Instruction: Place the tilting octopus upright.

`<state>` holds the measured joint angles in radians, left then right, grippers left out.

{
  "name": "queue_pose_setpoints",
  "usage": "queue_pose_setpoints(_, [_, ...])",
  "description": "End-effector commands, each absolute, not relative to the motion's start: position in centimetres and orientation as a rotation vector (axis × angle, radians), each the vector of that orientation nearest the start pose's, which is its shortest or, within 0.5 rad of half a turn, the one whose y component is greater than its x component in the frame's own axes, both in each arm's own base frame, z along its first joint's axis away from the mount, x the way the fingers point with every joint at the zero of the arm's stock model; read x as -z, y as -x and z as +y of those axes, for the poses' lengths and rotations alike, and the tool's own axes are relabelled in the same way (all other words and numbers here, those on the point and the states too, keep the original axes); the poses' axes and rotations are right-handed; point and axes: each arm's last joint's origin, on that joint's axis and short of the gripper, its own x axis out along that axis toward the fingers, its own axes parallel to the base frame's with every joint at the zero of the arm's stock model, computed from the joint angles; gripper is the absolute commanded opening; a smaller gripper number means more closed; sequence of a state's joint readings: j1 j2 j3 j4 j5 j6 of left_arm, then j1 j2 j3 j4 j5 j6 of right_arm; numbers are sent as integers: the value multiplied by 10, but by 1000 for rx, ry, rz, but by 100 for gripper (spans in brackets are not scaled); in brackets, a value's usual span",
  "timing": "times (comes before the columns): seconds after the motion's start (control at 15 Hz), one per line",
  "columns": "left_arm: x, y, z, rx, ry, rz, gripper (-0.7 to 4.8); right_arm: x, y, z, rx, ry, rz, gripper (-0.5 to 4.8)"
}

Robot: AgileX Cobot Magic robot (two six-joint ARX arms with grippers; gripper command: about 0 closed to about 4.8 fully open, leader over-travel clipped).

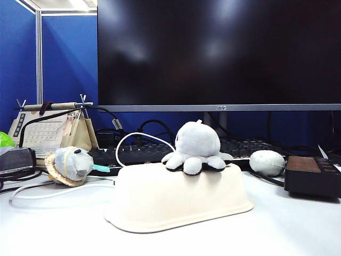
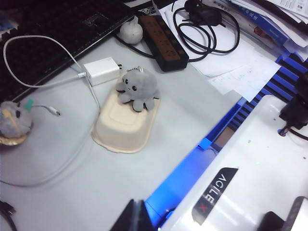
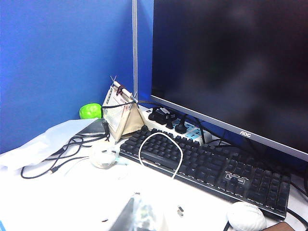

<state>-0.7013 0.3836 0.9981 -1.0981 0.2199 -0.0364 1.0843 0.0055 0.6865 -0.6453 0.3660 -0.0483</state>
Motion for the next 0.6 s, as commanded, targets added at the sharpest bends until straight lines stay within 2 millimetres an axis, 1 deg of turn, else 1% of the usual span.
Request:
queue_pose_setpoints(0.07, [-355, -15, -18, 861, -202, 344, -5, -311, -10, -3, -720, 8, -56, -5])
queue_pose_setpoints(0.13, [-358, -16, -18, 816, -214, 288, -5, -311, -10, -3, -720, 8, -56, -5])
queue_pose_setpoints(0.27, [-365, -20, -16, 670, -229, 211, -5, -311, -10, -3, -720, 8, -56, -5])
queue_pose_setpoints(0.47, [-369, -24, -10, 410, -197, 192, -5, -311, -10, -3, -720, 8, -56, -5])
queue_pose_setpoints(0.6, [-369, -26, -9, 339, -202, 199, -5, -311, -10, -3, -720, 8, -56, -5])
